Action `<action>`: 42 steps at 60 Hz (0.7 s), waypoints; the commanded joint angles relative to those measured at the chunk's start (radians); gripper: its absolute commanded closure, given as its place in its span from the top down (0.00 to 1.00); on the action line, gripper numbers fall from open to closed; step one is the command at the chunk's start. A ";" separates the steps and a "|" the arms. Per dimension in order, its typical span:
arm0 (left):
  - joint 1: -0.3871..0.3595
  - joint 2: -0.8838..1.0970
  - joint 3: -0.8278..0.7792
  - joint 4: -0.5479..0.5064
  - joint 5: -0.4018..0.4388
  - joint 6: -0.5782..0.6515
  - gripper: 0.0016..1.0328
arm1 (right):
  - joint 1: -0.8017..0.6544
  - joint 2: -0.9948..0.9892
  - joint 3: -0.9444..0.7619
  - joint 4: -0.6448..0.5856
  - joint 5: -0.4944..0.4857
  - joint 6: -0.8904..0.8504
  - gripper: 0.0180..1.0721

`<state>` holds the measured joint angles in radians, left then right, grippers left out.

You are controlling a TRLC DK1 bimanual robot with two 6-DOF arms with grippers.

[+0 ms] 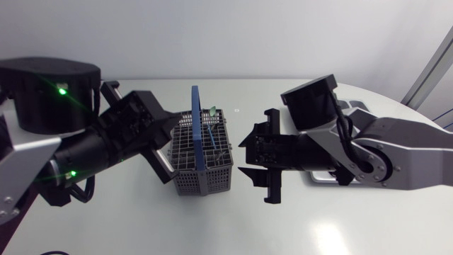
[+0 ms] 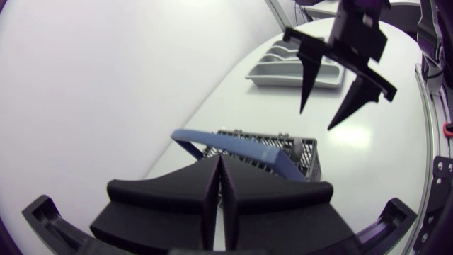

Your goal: Unload the cutlery basket into the drawer organizer.

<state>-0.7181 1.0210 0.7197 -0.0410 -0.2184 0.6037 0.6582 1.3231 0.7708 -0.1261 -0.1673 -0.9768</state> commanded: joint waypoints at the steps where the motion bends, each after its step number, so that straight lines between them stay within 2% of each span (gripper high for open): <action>1: -0.061 -0.012 0.075 -0.034 -0.044 0.019 0.03 | -0.005 -0.033 -0.056 0.028 0.005 0.004 0.60; 8: -0.099 0.002 0.095 -0.048 -0.078 0.019 0.03 | -0.002 -0.032 -0.068 0.069 0.028 -0.003 0.60; 33: -0.106 -0.029 0.089 -0.083 -0.108 0.019 0.03 | 0.063 0.054 -0.004 0.129 0.107 -0.117 0.59; 42: -0.104 -0.058 0.067 -0.099 -0.110 0.016 0.03 | 0.095 0.094 0.019 0.144 0.146 -0.171 0.48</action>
<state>-0.8261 0.9894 0.7994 -0.1310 -0.3206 0.6067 0.7364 1.3853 0.7620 0.0013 -0.0387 -1.0946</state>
